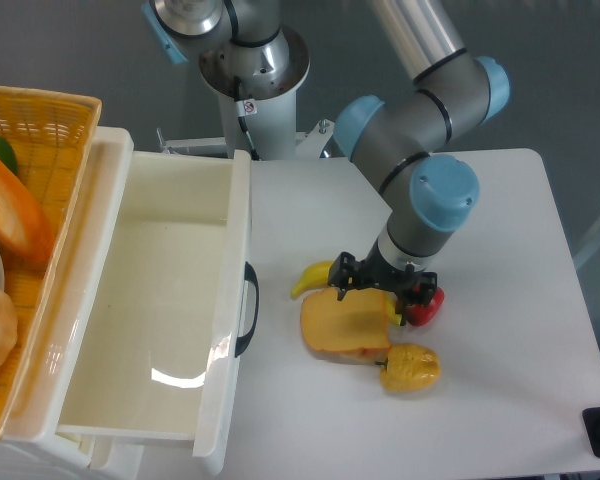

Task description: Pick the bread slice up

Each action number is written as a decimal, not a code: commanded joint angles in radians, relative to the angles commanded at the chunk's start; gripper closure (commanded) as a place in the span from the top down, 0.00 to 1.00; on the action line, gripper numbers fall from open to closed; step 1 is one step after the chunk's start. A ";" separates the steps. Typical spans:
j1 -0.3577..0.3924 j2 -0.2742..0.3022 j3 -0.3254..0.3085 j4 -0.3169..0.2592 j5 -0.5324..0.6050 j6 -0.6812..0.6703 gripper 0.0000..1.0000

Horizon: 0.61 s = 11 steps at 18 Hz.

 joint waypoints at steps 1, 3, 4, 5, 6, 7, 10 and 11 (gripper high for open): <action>0.002 -0.002 0.009 0.000 0.000 0.000 1.00; 0.002 -0.008 0.008 -0.001 0.000 -0.001 1.00; 0.000 -0.009 0.008 -0.002 0.000 -0.005 1.00; 0.000 -0.015 0.006 0.000 0.000 -0.009 1.00; 0.000 -0.020 0.003 0.000 -0.002 -0.009 1.00; -0.003 -0.022 0.002 0.000 -0.002 -0.006 1.00; -0.008 -0.023 -0.003 -0.001 -0.002 -0.001 1.00; -0.009 -0.028 -0.008 0.000 -0.002 0.000 1.00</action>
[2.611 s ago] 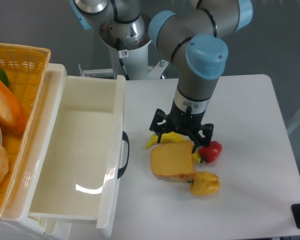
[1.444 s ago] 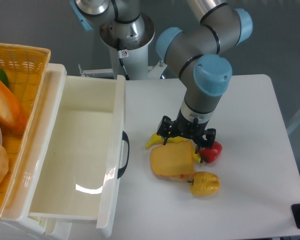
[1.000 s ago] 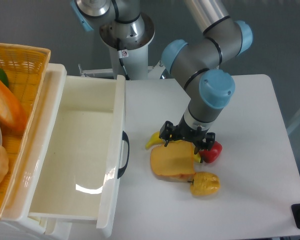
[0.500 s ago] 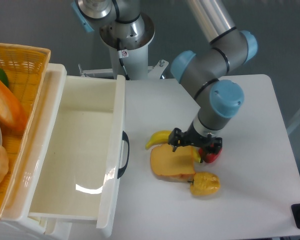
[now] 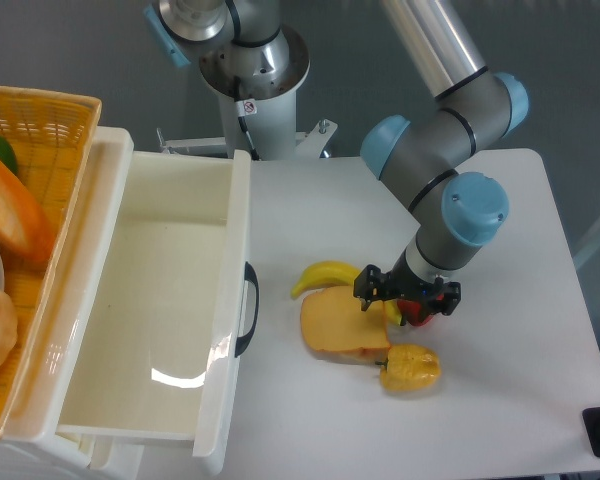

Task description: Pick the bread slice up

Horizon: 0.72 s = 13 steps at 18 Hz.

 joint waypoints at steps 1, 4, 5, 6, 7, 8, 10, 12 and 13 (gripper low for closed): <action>-0.003 -0.003 -0.009 0.002 0.000 0.000 1.00; -0.012 -0.011 -0.009 0.002 0.000 0.000 1.00; -0.020 -0.014 -0.009 0.002 0.000 -0.002 1.00; -0.023 -0.017 -0.009 0.002 0.000 -0.002 1.00; -0.025 -0.017 -0.009 0.002 0.000 -0.002 1.00; -0.025 -0.017 -0.011 0.002 0.002 -0.002 1.00; -0.025 -0.018 -0.011 0.002 0.002 0.000 0.98; -0.026 -0.018 -0.009 0.000 0.002 -0.006 0.84; -0.026 -0.018 -0.009 0.000 0.002 -0.006 0.78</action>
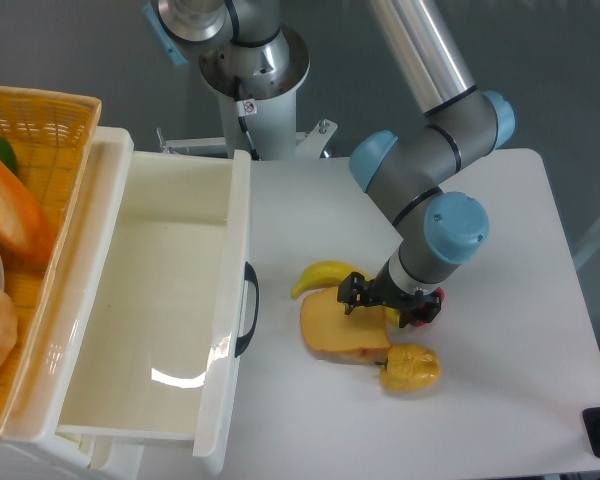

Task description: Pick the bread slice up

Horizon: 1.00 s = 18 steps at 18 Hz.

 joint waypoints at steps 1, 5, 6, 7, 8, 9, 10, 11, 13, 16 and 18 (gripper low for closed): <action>0.002 0.000 0.000 -0.002 0.000 0.000 0.70; 0.002 0.005 -0.002 0.002 -0.002 0.006 0.45; 0.000 0.006 -0.002 0.002 -0.002 0.006 0.38; 0.000 0.006 -0.002 0.002 -0.002 0.006 0.35; 0.000 0.008 -0.002 0.002 -0.003 0.006 0.26; 0.000 0.011 -0.002 0.002 -0.003 0.006 0.21; -0.002 0.011 -0.002 0.000 -0.003 0.006 0.15; -0.008 0.011 -0.002 0.000 -0.005 0.005 0.11; -0.009 0.015 -0.002 0.000 -0.006 0.002 0.01; -0.012 0.026 0.000 -0.003 -0.006 0.005 0.00; -0.018 0.034 0.011 -0.008 -0.005 0.008 0.00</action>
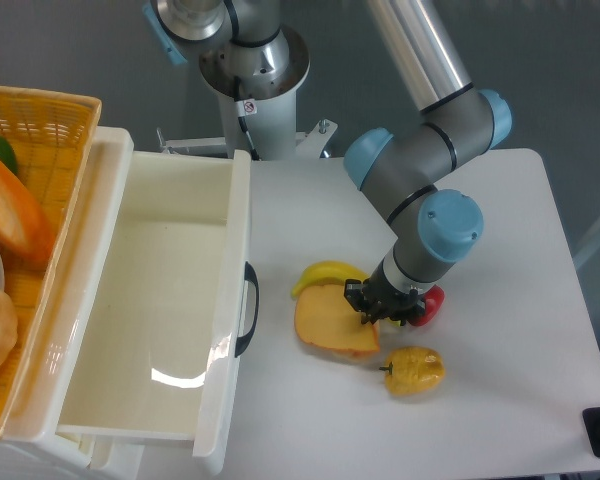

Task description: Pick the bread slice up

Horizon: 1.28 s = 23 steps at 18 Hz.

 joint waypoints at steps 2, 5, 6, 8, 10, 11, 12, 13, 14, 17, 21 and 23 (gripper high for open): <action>-0.003 0.014 0.015 -0.003 0.000 0.000 0.00; -0.012 0.038 0.035 -0.009 0.000 0.000 0.00; -0.014 0.049 0.046 -0.014 0.000 0.000 0.00; -0.026 0.083 0.063 -0.018 -0.011 0.036 0.00; -0.032 0.109 0.072 -0.021 -0.044 0.080 0.00; -0.034 0.120 0.072 -0.029 -0.052 0.100 0.00; -0.034 0.126 0.075 -0.044 -0.052 0.127 0.00; -0.032 0.141 0.075 -0.060 -0.052 0.159 0.00; -0.031 0.153 0.075 -0.074 -0.052 0.193 0.00; -0.026 0.173 0.090 -0.110 -0.046 0.245 0.00; 0.024 0.196 0.118 -0.212 -0.041 0.375 0.00; 0.054 0.206 0.120 -0.238 -0.041 0.451 0.00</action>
